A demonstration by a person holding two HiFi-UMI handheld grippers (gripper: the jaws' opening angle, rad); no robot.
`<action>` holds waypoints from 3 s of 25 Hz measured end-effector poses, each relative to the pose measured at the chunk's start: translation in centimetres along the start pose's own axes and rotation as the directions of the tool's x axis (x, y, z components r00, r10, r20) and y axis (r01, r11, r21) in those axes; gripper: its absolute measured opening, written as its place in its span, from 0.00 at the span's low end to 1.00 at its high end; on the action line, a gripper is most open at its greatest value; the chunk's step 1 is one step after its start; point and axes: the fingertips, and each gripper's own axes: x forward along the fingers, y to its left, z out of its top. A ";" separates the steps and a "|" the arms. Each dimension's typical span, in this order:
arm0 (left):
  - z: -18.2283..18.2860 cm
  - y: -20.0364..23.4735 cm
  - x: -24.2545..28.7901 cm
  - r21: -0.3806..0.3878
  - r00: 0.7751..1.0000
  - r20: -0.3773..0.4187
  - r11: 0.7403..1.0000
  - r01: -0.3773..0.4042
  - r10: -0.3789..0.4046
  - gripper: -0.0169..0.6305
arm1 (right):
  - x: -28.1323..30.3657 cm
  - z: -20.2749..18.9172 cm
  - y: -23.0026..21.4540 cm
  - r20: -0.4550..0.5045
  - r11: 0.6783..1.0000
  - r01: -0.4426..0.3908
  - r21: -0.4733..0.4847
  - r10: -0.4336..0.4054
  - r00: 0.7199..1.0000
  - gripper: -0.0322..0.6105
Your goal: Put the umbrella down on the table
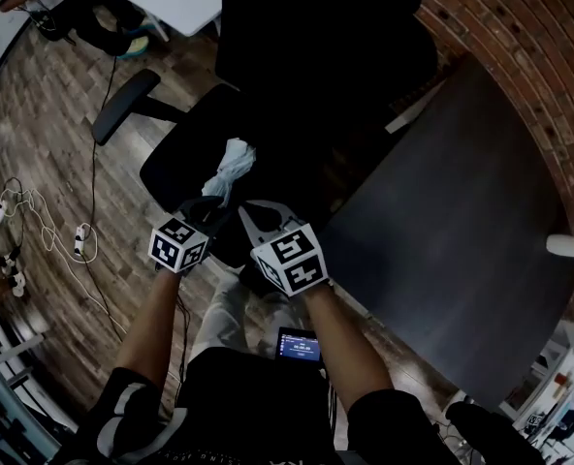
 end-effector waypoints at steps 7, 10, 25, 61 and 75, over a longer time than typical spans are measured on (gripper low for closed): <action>-2.7 3.7 4.4 -0.016 0.996 -0.075 0.998 -0.054 0.053 0.28 | 1.9 -0.2 -1.8 0.030 0.999 -0.006 0.043 0.004 1.000 0.06; -4.0 5.2 5.9 -0.027 0.991 -0.104 0.996 -0.086 0.083 0.35 | 2.6 0.2 -2.3 0.044 0.999 -0.008 0.049 0.006 0.999 0.06; -10.5 13.1 11.3 -0.002 0.949 -0.222 0.973 -0.229 0.223 0.54 | 6.9 2.2 -3.7 0.088 0.998 -0.029 0.055 0.024 0.996 0.06; -15.6 18.1 16.5 0.000 0.895 -0.375 0.966 -0.260 0.241 0.47 | 10.1 3.1 -5.9 0.168 0.995 0.000 0.103 -0.017 0.986 0.06; -15.0 13.1 11.9 -0.081 0.922 -0.344 0.972 -0.220 0.180 0.45 | 7.8 3.2 -4.7 0.120 0.997 0.032 0.073 -0.041 0.992 0.06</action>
